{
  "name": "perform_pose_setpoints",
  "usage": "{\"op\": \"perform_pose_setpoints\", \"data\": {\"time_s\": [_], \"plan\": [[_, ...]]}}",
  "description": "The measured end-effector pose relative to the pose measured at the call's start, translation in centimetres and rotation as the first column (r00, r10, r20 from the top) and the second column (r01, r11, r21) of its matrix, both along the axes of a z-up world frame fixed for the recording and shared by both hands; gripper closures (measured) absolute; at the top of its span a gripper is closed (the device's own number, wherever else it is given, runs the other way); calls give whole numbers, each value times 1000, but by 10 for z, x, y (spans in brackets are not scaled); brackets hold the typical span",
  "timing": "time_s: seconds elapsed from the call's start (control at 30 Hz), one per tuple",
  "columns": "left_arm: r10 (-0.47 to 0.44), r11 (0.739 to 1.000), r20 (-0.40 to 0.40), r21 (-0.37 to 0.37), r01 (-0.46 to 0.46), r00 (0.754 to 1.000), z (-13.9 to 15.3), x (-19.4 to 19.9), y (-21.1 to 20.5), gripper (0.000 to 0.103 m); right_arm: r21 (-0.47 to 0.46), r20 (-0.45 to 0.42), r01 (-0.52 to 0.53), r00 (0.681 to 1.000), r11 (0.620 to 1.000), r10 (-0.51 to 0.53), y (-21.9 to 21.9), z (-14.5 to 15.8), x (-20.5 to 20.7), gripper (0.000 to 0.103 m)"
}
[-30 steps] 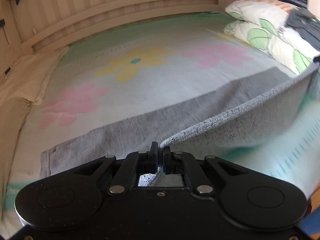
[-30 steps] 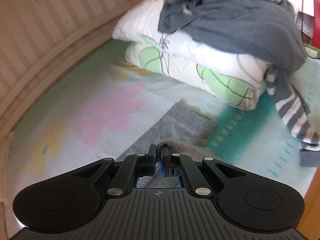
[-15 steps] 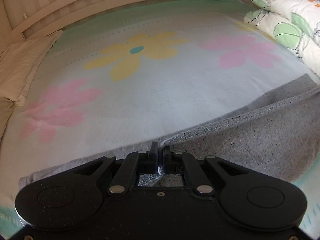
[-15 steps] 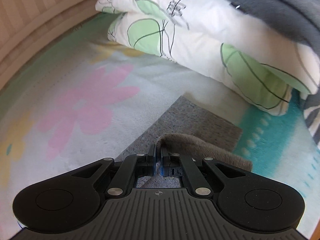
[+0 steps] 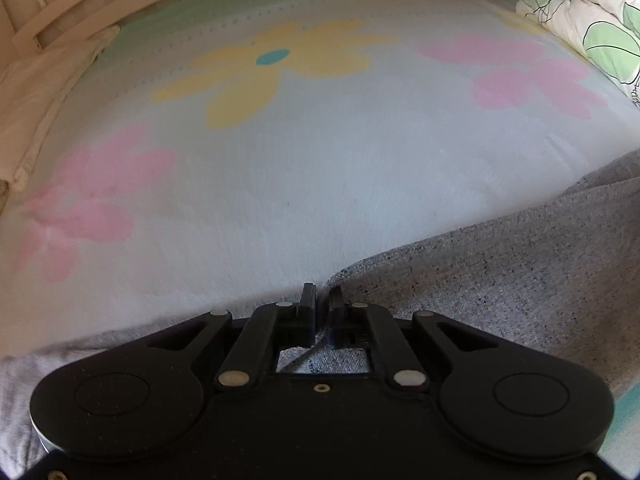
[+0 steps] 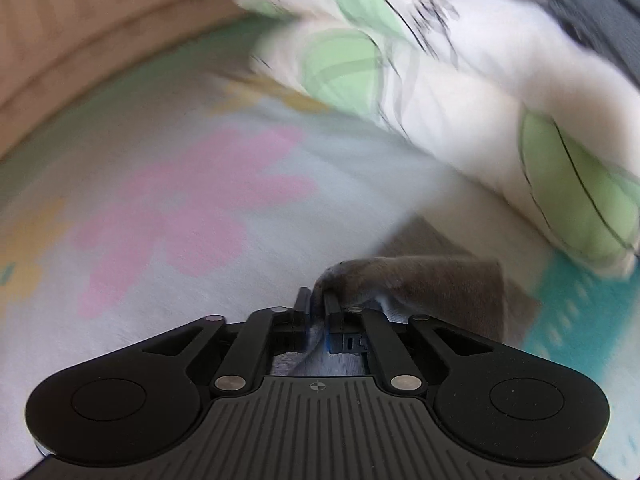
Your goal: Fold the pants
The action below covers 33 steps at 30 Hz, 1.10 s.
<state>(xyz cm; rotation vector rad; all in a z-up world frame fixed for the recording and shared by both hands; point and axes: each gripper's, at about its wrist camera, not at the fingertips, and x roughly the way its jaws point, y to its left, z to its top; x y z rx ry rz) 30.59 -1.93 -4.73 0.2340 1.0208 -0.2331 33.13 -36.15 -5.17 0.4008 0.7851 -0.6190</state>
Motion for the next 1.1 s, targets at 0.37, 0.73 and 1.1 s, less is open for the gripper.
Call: {"op": "perform_pose_setpoints", "data": {"time_s": [0.37, 0.73, 1.1], "plan": [[72, 997, 55, -19, -71, 996, 22, -7, 18, 58, 85, 123, -58, 991, 995, 47, -30, 47, -62, 77], [4, 1000, 82, 6, -5, 997, 33, -59, 28, 58, 146, 34, -22, 999, 989, 17, -65, 26, -98, 77], [79, 997, -25, 8, -79, 997, 40, -79, 39, 58, 17, -60, -105, 993, 994, 106, -69, 36, -112, 77]]}}
